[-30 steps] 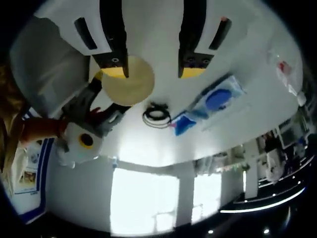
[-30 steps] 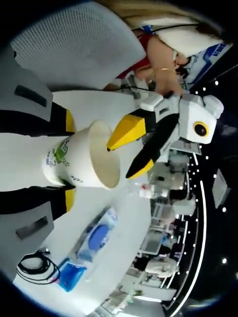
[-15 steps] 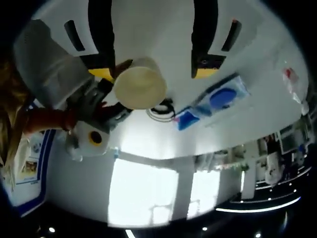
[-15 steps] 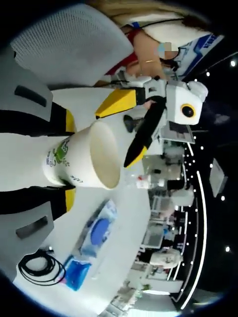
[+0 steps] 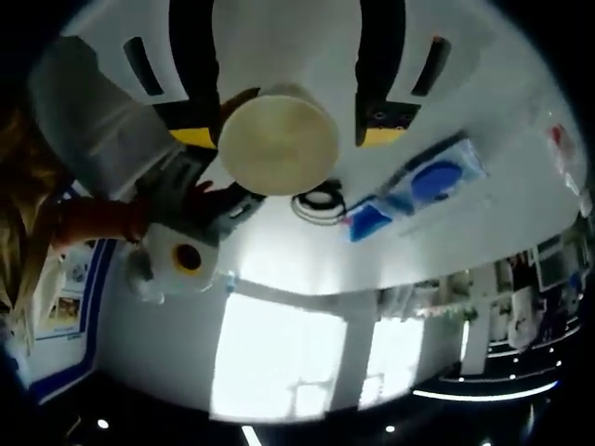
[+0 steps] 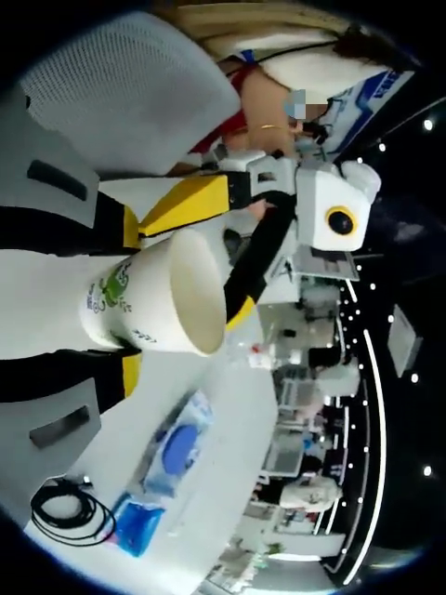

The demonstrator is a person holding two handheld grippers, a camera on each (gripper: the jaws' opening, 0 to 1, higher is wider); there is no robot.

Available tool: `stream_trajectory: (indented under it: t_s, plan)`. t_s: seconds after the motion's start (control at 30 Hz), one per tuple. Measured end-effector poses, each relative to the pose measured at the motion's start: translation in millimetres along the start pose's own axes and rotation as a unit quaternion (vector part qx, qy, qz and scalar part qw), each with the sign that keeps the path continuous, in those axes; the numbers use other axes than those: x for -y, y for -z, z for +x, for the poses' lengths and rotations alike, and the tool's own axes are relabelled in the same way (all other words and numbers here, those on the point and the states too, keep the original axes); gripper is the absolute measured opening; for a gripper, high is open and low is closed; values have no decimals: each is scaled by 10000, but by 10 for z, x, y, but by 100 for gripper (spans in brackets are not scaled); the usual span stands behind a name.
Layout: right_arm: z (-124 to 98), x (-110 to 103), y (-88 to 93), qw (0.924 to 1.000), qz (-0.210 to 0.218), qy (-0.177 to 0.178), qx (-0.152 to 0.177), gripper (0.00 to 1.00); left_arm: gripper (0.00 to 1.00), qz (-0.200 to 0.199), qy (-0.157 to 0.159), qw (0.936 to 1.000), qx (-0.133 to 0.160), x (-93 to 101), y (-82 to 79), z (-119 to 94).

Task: Arrange the tabletop items into an orderly group along one side of the table until the central work area is clear of visible clutter.

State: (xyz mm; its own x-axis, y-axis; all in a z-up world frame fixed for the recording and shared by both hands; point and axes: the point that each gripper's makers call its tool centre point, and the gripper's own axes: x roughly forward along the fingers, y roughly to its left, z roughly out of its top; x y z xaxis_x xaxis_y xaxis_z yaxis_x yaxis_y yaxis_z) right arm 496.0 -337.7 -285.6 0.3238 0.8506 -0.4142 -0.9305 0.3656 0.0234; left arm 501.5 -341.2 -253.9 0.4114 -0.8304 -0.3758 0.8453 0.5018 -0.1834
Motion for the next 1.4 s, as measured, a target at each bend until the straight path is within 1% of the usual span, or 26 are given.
stream_trajectory:
  t_s: [0.1,0.33,0.53,0.6,0.67,0.73,0.8,0.87,0.93,1.03,1.1,1.17,1.23,1.27,1.4]
  plan:
    - [2,8,4,10000,-13,13,-20,38,47,50,65,10000,-25,32,7,12]
    - [12,-7,27,9999,63,-18,-76,38,47,122,69,9999,-50,43,15,19]
    - [19,-4,19,9998,194,-3,-72,38,46,127,39,9999,12,35,-8,13]
    - [16,20,56,9996,208,55,-174,37,46,141,-3,9999,27,19,-15,5]
    - [8,56,88,9995,142,150,-227,38,46,65,-51,9999,122,-7,-50,-15]
    - [-8,83,108,9993,187,210,-257,44,46,-3,-77,9998,200,-28,-81,-38]
    - [-35,136,104,9989,252,327,-215,52,46,11,-134,9997,225,-53,-97,-54]
    - [-61,162,115,9985,312,371,-236,55,46,-5,-215,9995,238,-83,-105,-73]
    - [-92,192,121,9977,473,445,-204,60,46,-18,-273,9993,256,-105,-108,-87]
    - [-126,237,118,9969,504,585,-174,72,46,-24,-318,9991,269,-121,-109,-107]
    - [-157,265,104,9961,561,661,-130,77,45,-21,-368,9989,273,-138,-109,-120]
    - [-187,296,94,9953,623,733,-112,80,45,-10,-414,9988,259,-154,-106,-132]
    - [-214,313,93,9946,681,776,-129,83,45,1,-480,9985,248,-177,-104,-147]
    - [-237,317,103,9936,782,801,-171,85,45,1,-506,9984,249,-187,-105,-154]
    - [-280,348,122,9915,889,926,-205,99,45,1,-660,9975,241,-272,-100,-191]
